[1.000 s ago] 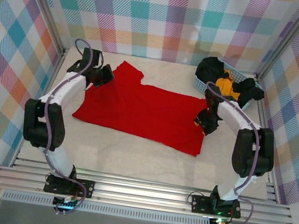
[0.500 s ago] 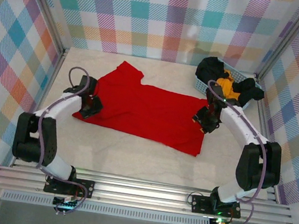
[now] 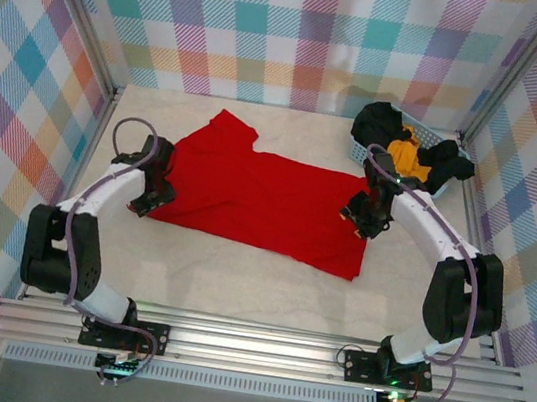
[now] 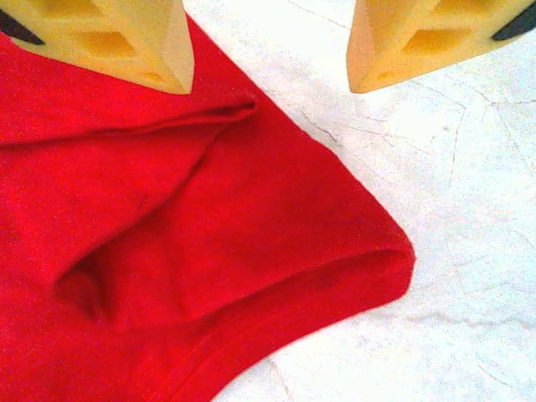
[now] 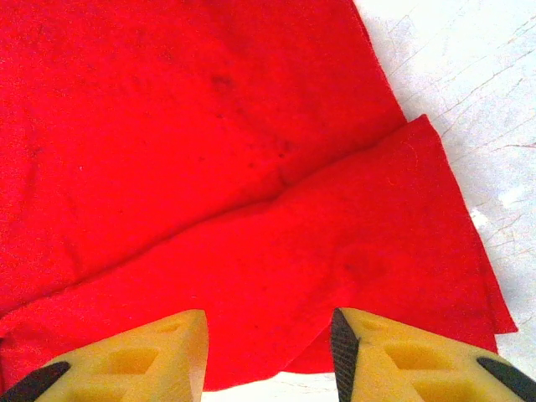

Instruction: Fold and stack the t-shirts

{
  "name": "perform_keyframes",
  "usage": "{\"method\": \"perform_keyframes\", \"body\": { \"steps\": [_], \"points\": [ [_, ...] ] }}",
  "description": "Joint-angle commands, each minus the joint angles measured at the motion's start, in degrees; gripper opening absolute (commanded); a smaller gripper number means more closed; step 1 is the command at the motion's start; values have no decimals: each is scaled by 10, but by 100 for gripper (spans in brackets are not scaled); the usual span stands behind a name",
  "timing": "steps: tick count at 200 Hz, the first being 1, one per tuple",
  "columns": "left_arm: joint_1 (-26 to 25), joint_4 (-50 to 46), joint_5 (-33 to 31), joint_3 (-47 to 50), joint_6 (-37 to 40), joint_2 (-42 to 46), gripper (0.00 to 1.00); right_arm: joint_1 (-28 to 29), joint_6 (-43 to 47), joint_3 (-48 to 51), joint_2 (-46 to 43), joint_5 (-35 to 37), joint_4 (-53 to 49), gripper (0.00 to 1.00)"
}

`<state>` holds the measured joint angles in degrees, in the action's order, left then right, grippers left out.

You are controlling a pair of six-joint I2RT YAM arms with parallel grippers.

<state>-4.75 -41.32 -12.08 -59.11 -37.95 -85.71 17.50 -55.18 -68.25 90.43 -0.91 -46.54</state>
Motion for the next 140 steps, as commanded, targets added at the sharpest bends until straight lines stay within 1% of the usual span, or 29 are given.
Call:
{"method": "perform_keyframes", "body": {
  "steps": [1,10,25,34,49,64,82,90,98,120,140],
  "points": [
    [-2,25,59,-29,15,10,52,15,15,-2,-10,1,7,44],
    [-3,59,116,-40,33,-15,49,25,33,0,-13,-4,24,44],
    [-13,83,164,-80,63,-68,42,40,66,-1,-17,-9,44,45],
    [-18,96,195,-104,85,-103,41,48,83,0,-20,-14,52,46],
    [-27,79,226,-154,116,-168,39,55,101,5,-25,-28,63,46],
    [-35,55,224,-195,139,-213,38,57,105,14,-35,-34,65,47],
    [-39,63,226,-200,148,-233,38,58,104,26,-49,-32,67,47],
    [-42,53,214,-207,153,-243,38,57,104,29,-52,-33,67,48],
    [-44,48,206,-211,156,-250,38,57,102,32,-55,-35,69,47],
    [-50,68,214,-202,157,-256,40,57,97,39,-58,-42,76,47],
    [-62,72,191,-200,161,-255,41,57,95,37,-55,-45,78,47]
  ]
}}
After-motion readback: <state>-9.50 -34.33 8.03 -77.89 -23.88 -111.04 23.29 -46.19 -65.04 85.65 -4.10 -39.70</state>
